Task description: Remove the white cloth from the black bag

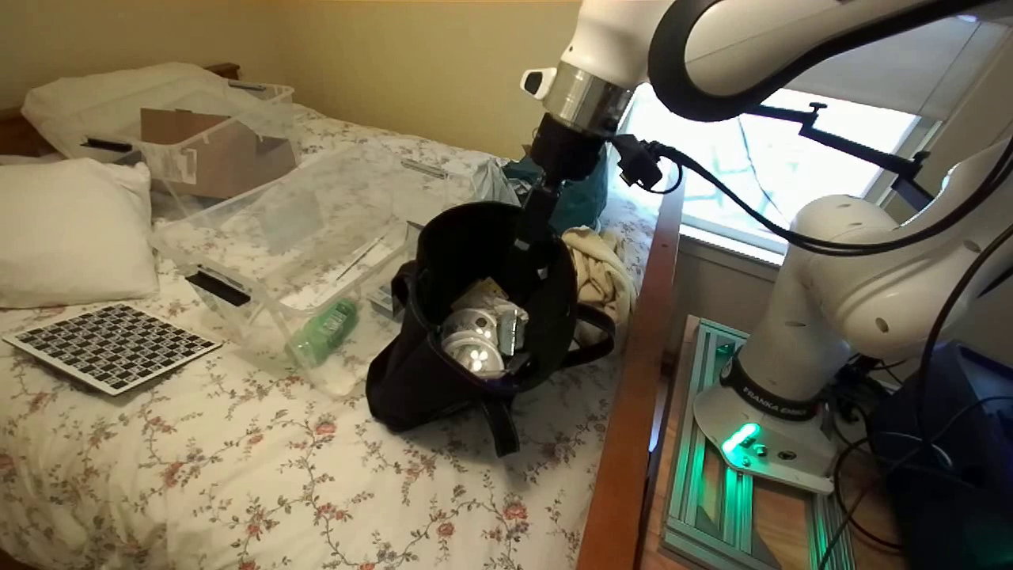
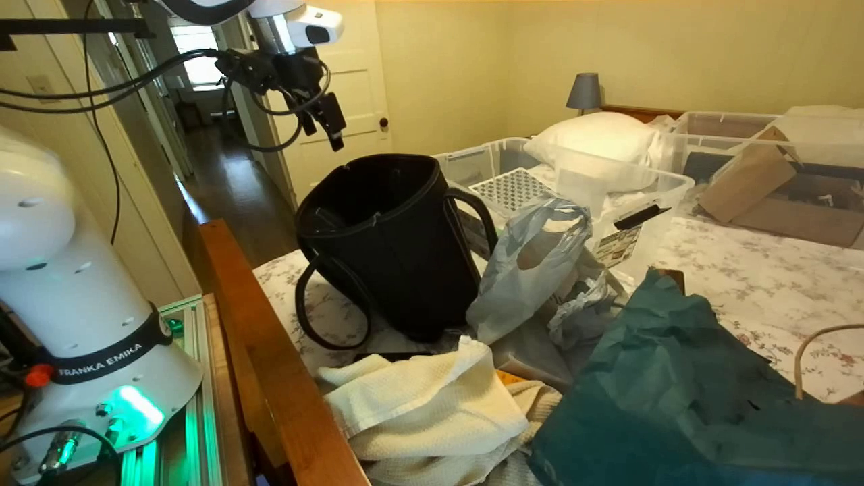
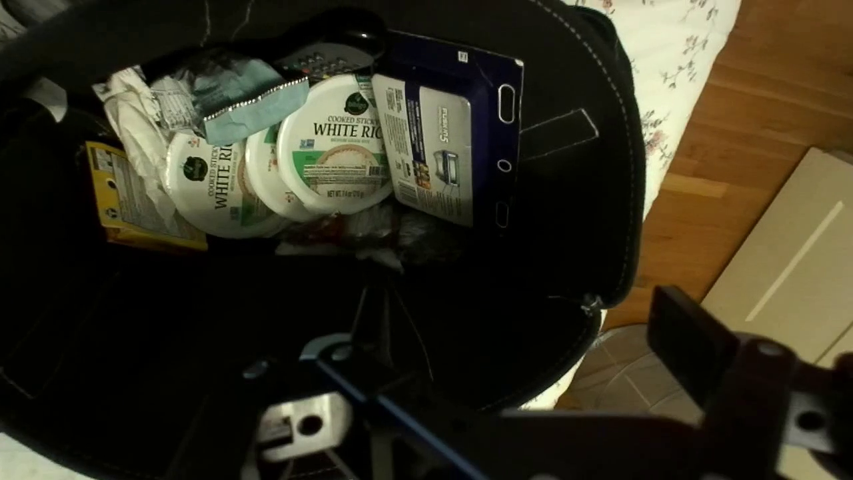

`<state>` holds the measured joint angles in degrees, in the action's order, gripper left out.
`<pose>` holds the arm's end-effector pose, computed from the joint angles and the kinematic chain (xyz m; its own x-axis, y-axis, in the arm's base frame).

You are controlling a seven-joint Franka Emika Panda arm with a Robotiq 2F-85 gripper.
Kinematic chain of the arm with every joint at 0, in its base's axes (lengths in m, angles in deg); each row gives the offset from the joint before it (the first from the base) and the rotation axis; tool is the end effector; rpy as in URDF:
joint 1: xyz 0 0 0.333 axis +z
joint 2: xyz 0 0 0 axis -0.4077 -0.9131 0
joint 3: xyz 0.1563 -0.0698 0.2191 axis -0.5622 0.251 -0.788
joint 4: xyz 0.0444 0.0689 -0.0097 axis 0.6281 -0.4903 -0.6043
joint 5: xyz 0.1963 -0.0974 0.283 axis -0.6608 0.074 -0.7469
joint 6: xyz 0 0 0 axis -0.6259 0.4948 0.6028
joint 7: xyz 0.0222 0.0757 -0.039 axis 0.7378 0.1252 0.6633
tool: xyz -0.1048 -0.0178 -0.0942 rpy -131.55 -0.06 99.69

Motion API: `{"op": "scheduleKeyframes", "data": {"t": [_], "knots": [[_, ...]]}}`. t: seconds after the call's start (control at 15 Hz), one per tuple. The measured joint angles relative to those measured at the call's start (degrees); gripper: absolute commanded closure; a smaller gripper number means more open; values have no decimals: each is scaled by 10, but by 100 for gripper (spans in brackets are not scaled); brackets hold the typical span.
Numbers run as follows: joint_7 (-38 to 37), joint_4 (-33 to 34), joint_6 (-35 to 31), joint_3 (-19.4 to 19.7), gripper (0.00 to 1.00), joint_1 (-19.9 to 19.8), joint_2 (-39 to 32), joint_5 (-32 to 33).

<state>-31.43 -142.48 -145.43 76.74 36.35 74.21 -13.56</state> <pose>0.3549 0.1015 0.3990 0.9536 0.1738 0.2460 0.2166 -0.9632 -0.1592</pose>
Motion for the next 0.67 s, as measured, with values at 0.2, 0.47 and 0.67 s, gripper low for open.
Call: {"op": "scheduleKeyframes", "data": {"t": [0.2,0.47,0.67], "knots": [[-9,3,-48,-31,0,3,-44,1],[-15,8,-92,-45,0,2,-96,2],[-15,14,-99,-43,0,-8,-130,3]]}}
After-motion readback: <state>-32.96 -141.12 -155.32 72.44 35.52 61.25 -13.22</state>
